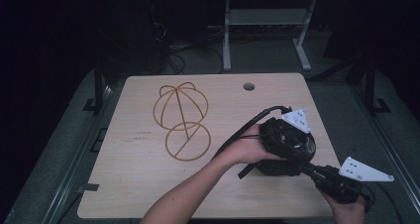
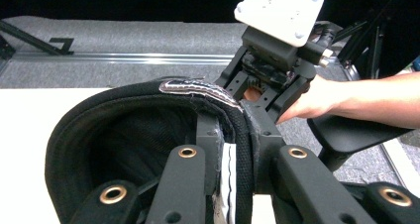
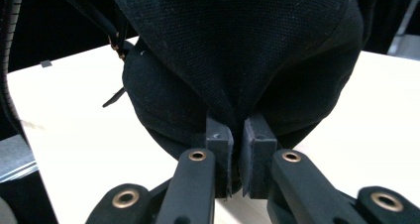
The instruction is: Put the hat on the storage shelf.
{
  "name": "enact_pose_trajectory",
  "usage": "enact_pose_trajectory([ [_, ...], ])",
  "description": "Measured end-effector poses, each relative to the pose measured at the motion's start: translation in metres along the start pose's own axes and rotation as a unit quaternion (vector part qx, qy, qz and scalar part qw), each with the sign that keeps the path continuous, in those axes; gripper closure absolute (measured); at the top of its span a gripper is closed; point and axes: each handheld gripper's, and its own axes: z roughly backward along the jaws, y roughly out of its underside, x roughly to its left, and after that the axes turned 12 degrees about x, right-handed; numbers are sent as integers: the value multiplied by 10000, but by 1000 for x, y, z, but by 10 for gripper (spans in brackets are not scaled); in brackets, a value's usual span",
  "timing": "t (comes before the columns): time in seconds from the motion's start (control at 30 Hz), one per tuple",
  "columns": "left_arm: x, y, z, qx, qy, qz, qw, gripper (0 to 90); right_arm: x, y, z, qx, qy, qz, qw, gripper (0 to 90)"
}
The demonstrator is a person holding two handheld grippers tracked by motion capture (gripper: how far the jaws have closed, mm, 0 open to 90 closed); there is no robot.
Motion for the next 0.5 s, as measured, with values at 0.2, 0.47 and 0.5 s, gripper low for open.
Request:
enact_pose_trajectory([
  [0.2, -1, 5, 8, 182, -307, -17, 9994, 629, -2, -4, 2, 92, -87, -243, 9996, 849],
  [0.47, -3, 11, 32, 172, -562, 3, 9983, 520, -5, -9, 5, 192, -192, -358, 9990, 851],
  [0.5, -4, 13, 35, 176, -600, 21, 9980, 511, -6, -9, 6, 199, -202, -378, 9989, 851],
])
